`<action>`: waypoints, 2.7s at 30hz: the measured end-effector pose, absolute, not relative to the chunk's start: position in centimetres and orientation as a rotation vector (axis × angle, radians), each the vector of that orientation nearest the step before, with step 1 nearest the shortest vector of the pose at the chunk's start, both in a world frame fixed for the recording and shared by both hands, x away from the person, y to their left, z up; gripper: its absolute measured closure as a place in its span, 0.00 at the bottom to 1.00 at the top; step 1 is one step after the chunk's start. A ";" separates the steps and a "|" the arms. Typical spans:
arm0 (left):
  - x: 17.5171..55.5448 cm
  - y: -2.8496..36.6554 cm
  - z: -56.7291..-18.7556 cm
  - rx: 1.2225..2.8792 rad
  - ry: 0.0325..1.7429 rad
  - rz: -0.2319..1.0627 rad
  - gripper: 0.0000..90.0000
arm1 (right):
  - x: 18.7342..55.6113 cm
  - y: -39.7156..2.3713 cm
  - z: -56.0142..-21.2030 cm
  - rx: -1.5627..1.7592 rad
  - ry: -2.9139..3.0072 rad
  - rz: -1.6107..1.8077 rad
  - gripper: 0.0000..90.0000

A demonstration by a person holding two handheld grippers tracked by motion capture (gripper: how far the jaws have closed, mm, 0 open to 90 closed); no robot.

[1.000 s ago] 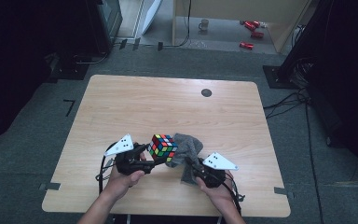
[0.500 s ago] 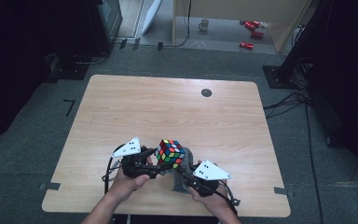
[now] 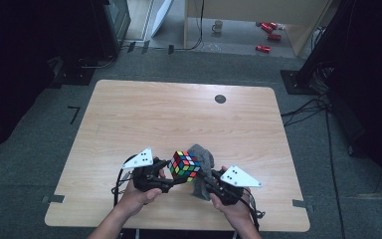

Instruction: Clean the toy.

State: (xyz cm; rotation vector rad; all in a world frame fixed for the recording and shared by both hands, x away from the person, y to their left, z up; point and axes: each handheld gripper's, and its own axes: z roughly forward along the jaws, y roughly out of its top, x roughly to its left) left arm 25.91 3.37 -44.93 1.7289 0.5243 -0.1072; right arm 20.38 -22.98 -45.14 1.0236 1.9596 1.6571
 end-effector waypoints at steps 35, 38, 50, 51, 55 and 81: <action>23.6 -0.1 -45.9 1.981 0.411 0.129 0.39 | 19.2 -23.2 -42.6 1.000 1.897 1.806 0.89; 23.9 0.4 -45.7 1.954 0.435 0.125 0.39 | 19.8 -24.1 -43.3 1.082 1.897 1.782 0.89; 24.1 0.9 -45.4 1.939 0.447 0.112 0.39 | 20.2 -24.3 -43.8 1.129 1.885 1.739 0.88; 24.4 1.3 -45.3 1.928 0.460 0.118 0.39 | 20.3 -24.5 -44.1 1.143 1.882 1.718 0.88; 25.3 2.5 -45.1 1.880 0.522 0.092 0.39 | 21.2 -25.2 -45.2 1.212 1.912 1.622 0.80; 26.7 1.7 -45.2 1.868 0.548 0.052 0.39 | 21.8 -26.4 -48.3 1.213 2.061 1.277 0.82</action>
